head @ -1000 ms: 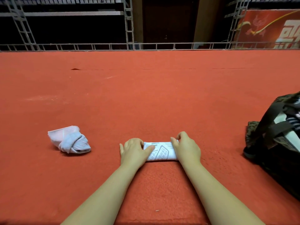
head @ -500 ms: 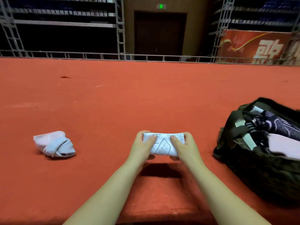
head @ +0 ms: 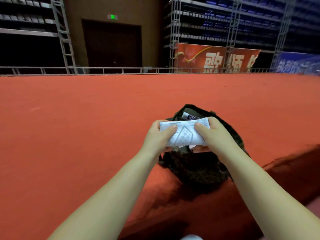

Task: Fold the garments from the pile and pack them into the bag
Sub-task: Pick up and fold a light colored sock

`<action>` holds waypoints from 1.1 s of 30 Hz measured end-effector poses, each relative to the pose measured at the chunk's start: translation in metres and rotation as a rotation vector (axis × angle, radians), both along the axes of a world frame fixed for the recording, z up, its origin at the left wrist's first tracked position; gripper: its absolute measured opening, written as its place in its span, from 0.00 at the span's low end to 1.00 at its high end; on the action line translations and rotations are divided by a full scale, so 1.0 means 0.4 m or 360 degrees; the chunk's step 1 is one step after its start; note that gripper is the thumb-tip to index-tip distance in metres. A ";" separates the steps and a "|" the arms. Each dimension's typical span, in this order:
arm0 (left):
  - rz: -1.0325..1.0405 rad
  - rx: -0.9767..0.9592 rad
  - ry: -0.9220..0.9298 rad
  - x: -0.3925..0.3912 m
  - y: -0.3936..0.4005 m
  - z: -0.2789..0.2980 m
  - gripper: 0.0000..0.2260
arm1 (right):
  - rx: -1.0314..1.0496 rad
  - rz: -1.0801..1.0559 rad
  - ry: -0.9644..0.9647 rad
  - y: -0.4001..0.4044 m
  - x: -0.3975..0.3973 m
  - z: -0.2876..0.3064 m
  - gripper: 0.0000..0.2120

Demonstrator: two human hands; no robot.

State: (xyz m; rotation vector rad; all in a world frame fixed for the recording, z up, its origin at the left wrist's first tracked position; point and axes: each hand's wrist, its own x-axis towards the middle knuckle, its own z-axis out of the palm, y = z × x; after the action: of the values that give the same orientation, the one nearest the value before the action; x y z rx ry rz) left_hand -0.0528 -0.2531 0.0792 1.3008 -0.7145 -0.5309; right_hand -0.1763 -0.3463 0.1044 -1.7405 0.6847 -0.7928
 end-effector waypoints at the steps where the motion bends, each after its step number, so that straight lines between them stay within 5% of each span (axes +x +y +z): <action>1: -0.0043 -0.0021 -0.0021 -0.016 -0.022 0.003 0.10 | 0.0062 -0.0011 -0.0044 -0.021 -0.022 0.009 0.08; 5: -0.0188 -0.0061 -0.0246 -0.045 -0.074 -0.016 0.28 | 0.0100 -0.0207 -0.0192 -0.119 -0.092 0.042 0.05; 10: -0.0608 0.0470 -0.0835 -0.050 -0.106 -0.061 0.27 | 0.0286 -0.0291 -0.0266 -0.220 -0.152 0.039 0.07; 13: -0.0568 0.0619 -0.1126 -0.043 -0.130 -0.070 0.15 | 0.0474 -0.0326 -0.0303 -0.248 -0.165 0.015 0.07; 20: -0.0197 0.0565 -0.1001 -0.007 -0.208 -0.049 0.10 | 0.0637 -0.0388 -0.0423 -0.285 -0.179 -0.015 0.07; 27: -0.0417 0.0916 -0.0645 0.015 -0.287 -0.036 0.11 | 0.0605 -0.0353 -0.0519 -0.305 -0.127 0.021 0.08; 30: -0.0483 0.1018 -0.0396 0.015 -0.290 -0.033 0.12 | 0.0588 -0.0289 -0.0306 -0.303 -0.071 0.018 0.06; 33: -0.0611 0.0934 -0.0194 0.022 -0.266 -0.035 0.07 | 0.0418 -0.0257 0.0249 -0.300 -0.019 -0.008 0.07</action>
State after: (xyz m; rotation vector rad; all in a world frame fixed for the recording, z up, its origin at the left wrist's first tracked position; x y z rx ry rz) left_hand -0.0441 -0.3594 0.0653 1.7596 -0.9604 -1.0327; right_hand -0.1841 -0.4663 0.1013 -1.5312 0.9997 -0.6466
